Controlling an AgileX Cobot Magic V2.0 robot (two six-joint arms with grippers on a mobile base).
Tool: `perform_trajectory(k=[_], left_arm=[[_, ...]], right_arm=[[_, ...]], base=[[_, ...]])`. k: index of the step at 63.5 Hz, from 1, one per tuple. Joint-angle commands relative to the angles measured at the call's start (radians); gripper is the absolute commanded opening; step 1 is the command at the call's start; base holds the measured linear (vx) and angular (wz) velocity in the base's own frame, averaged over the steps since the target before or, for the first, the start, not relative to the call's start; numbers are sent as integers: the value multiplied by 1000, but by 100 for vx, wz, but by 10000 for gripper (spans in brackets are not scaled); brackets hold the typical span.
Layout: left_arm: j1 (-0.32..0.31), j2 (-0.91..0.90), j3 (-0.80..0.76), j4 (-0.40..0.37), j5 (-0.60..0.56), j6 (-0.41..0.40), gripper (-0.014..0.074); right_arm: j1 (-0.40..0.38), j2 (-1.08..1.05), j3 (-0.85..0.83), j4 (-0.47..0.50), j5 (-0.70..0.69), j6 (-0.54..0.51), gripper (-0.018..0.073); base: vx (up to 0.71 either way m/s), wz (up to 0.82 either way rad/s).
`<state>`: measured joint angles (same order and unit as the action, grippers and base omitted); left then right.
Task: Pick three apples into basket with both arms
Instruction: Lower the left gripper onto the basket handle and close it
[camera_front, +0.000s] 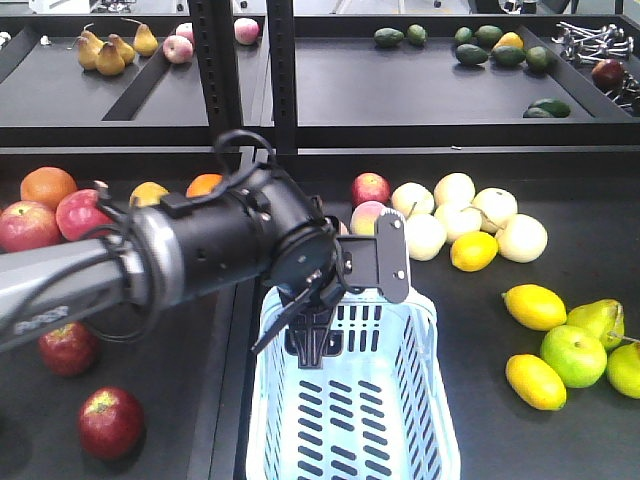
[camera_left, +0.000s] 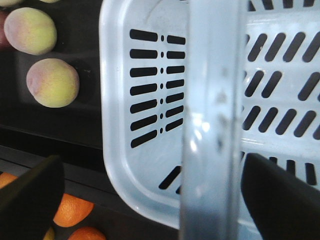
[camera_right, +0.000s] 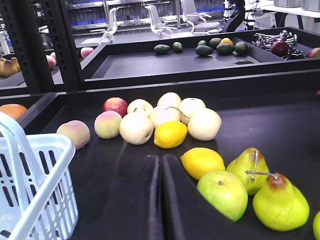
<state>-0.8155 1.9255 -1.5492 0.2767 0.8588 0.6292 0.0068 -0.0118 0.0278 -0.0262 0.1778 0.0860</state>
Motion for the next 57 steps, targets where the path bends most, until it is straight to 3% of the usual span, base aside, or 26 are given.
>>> perform_trajectory(k=[1, 8, 13, 27, 57], left_arm=[[-8, -28, -36, 28, -32, 2, 633], [-9, -13, -35, 30, -39, 2, 556], [-9, -12, -35, 34, -45, 2, 456], [-9, -12, -35, 79, -47, -1, -9], [-9, -106, -36, 81, -26, -9, -8]], right_arm=[[-5, -13, 14, -3, -74, -9, -9], [-5, -13, 14, -3, -74, -9, -9], [-5, -13, 14, -3, -74, -9, -9], [-5, -13, 14, -3, -74, -9, -9], [-5, -13, 14, -3, -74, -9, -9]], base=[[0, 0], [0, 0], [0, 0], [0, 0], [0, 0]])
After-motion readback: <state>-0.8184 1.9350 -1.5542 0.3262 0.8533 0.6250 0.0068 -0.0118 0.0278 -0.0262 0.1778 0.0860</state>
